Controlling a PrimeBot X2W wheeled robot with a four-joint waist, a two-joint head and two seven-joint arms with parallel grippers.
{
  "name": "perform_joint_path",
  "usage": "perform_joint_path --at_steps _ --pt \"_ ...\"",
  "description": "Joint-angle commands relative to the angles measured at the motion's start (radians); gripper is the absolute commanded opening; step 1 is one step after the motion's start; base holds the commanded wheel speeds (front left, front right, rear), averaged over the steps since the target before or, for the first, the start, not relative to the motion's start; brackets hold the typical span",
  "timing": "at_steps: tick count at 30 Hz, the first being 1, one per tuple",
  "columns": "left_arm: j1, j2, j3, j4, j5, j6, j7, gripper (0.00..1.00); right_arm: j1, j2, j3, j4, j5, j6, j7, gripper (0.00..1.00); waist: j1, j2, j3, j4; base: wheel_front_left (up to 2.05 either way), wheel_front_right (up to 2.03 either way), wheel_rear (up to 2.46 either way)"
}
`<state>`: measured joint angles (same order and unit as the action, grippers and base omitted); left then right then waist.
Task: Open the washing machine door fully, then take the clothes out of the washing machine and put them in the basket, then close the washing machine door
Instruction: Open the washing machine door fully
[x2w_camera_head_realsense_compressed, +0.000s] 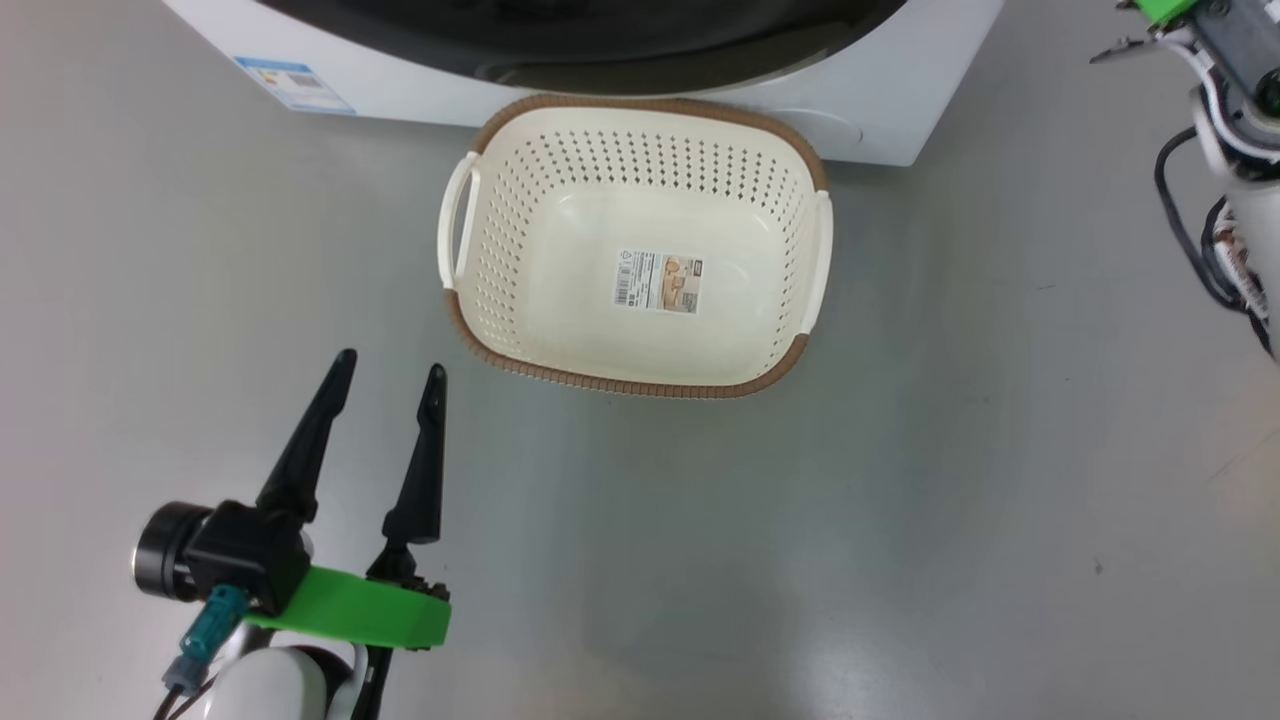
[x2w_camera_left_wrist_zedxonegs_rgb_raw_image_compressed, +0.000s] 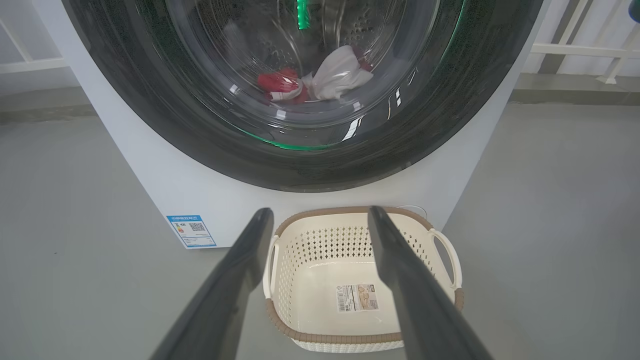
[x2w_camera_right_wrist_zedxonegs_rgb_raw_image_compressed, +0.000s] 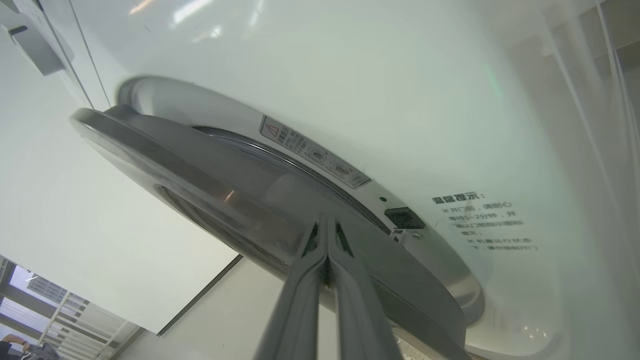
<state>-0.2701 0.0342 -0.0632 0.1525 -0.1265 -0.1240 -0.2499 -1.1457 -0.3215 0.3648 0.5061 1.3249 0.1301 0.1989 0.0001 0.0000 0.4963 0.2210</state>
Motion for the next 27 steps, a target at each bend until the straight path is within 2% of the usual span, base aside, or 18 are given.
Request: perform_joint_path --at_steps 1,11,20,27 --pt "-0.013 0.016 0.029 -0.019 -0.009 -0.005 -0.012 1.0 -0.021 0.004 0.004 -0.016 0.028 0.001 0.025 0.0 0.0 0.0 0.011 0.007 0.0 0.0 0.0" --pt "-0.034 0.016 0.021 -0.017 -0.021 -0.006 -0.012 1.0 -0.108 0.013 0.0 0.063 0.164 0.001 0.169 0.0 0.0 0.0 0.04 0.021 0.0 0.0 0.0" --pt "-0.05 0.016 0.003 -0.01 -0.037 -0.007 -0.012 1.0 -0.161 0.032 0.024 0.132 0.199 0.001 0.25 0.0 0.0 0.0 0.047 0.036 0.0 0.0 0.0" --pt "-0.047 0.016 -0.003 -0.005 -0.043 -0.007 -0.012 1.0 -0.136 0.043 0.038 0.119 0.214 0.001 0.275 0.0 0.0 0.0 0.024 0.036 0.0 0.0 0.0"
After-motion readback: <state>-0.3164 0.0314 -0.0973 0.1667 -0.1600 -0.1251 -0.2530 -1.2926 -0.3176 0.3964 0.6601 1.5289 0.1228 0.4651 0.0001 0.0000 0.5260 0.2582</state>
